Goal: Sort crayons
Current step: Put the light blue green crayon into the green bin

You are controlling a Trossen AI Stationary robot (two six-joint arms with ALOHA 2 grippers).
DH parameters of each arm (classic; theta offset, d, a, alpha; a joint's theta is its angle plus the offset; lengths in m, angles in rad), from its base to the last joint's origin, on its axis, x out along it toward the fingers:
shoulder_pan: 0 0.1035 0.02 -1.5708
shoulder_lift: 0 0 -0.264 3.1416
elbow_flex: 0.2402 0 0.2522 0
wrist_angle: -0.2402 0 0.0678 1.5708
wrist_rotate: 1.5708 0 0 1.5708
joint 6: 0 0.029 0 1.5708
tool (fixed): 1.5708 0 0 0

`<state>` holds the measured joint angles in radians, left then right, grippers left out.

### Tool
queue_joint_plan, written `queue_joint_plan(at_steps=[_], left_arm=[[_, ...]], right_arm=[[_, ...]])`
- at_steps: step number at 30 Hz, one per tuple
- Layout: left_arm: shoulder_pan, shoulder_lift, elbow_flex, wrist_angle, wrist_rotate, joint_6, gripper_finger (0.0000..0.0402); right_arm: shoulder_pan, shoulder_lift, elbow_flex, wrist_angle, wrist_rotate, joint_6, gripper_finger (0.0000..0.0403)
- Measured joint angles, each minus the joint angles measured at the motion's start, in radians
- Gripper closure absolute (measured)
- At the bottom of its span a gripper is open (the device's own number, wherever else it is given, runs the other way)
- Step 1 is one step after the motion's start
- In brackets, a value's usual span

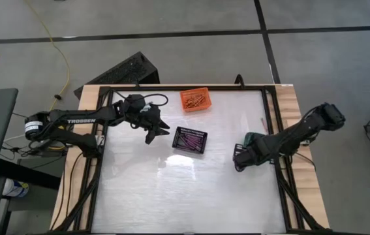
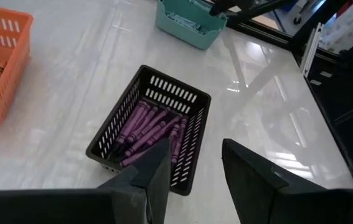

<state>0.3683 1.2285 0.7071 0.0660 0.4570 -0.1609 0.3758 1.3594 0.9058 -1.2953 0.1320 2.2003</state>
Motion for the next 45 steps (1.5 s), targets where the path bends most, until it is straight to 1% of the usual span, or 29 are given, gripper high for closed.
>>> queue_joint_plan(at_steps=[12,16,21,33,39,45], left_arm=[[0.0,0.0,0.0,0.0,-0.001,-0.008,0.027],[0.0,0.0,0.0,-0.001,-0.001,-0.01,0.027],[0.0,0.0,0.0,-0.008,-0.001,-0.017,0.027],[0.0,0.0,0.0,-0.031,-0.001,-0.019,0.027],[0.0,0.0,0.0,-0.031,-0.001,-0.013,0.027],[0.0,0.0,0.0,-0.031,-0.001,-0.009,0.027]], right_arm=[[-0.141,0.0,-0.002,-0.008,0.004,-0.194,0.0403],[-0.17,0.0,-0.042,0.045,0.0,-0.232,0.0403],[-0.164,0.0,-0.093,0.147,-0.012,-0.214,0.0403],[-0.158,0.0,-0.11,0.148,-0.009,-0.21,0.0401],[-0.158,0.0,-0.11,0.148,-0.022,-0.214,0.0391],[-0.158,0.0,-0.11,0.152,-0.029,-0.218,0.0366]])
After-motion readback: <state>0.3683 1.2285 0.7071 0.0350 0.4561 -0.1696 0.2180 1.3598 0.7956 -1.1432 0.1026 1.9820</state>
